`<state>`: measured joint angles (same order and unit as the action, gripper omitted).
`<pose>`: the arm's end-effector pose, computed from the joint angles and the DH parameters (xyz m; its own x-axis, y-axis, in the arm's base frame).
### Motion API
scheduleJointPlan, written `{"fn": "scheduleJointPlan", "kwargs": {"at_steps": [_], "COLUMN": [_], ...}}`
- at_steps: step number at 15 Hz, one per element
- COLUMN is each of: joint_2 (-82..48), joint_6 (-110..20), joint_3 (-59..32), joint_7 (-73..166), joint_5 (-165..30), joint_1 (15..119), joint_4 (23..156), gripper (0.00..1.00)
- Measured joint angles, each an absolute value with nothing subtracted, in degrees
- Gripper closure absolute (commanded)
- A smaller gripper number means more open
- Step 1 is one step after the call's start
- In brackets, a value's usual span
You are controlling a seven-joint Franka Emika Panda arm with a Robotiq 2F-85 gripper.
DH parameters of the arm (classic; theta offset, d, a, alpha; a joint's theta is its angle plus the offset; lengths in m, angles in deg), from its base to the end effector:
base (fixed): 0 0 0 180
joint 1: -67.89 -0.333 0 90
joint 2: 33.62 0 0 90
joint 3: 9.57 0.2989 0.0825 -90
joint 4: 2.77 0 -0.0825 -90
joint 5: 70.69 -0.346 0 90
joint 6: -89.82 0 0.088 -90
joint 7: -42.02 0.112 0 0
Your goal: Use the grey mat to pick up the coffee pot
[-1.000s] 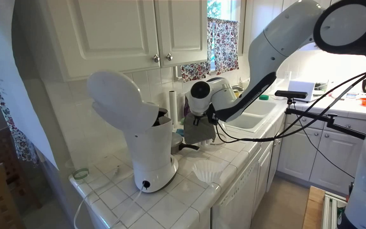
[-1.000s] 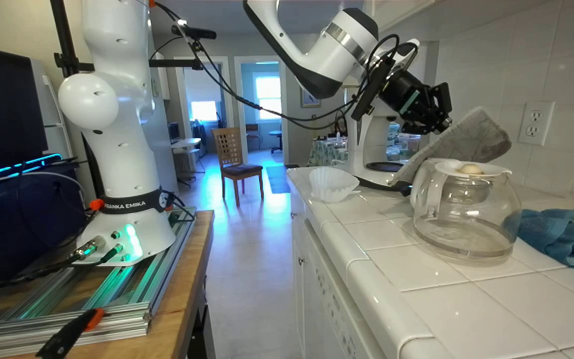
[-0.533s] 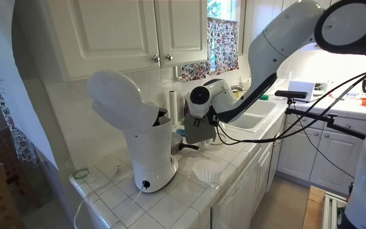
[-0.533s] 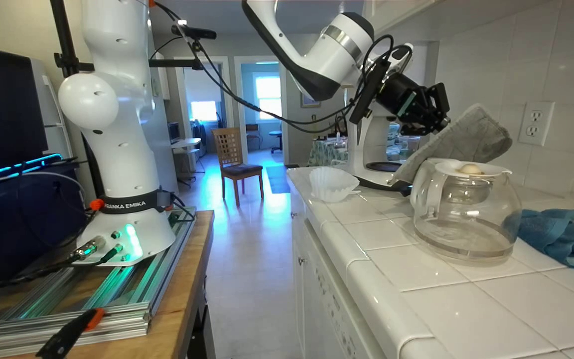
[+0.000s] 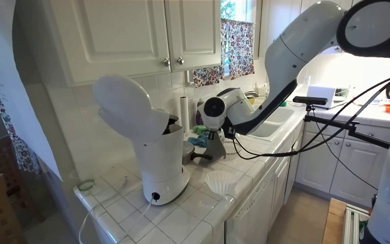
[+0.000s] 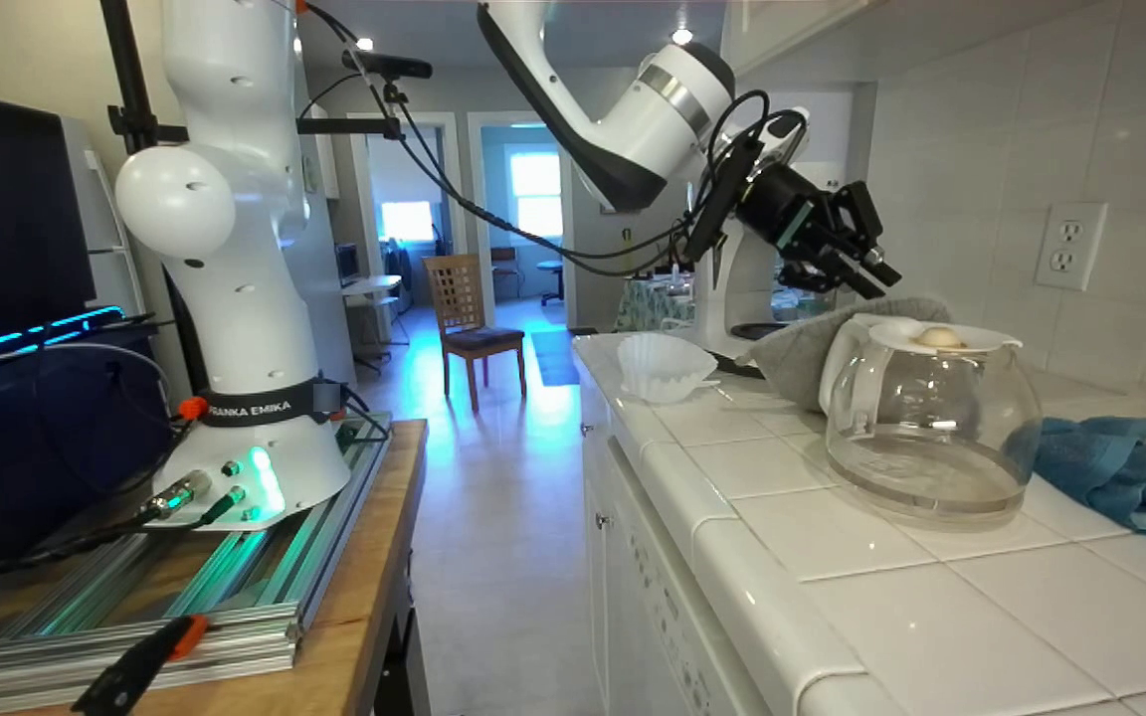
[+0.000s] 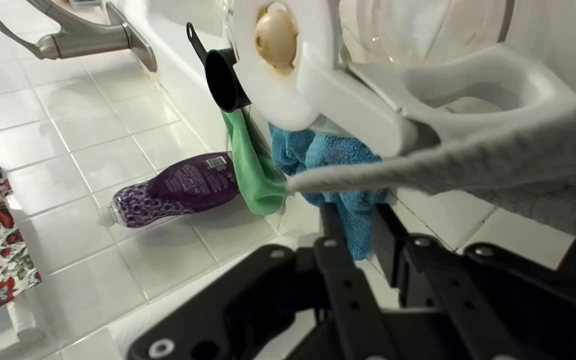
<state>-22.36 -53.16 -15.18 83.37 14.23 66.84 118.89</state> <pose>0.5518 -0.0400 0.3385 0.8547 0.4776 0.2034 0.1400 -0.5895 0.7956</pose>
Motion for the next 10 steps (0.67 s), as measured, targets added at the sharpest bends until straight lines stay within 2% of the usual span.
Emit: {"fn": "scheduleJointPlan", "kwargs": {"at_steps": [6,10], "joint_2": [-22.73,-22.92], "joint_6": [-53.11,-49.69], "joint_3": [-14.84,-14.21], "joint_7": [85.70,90.53], "joint_5": [14.35,14.36], "joint_1": [67.01,67.00], "joint_4": [118.89,118.89], "gripper": [0.04,0.00]}}
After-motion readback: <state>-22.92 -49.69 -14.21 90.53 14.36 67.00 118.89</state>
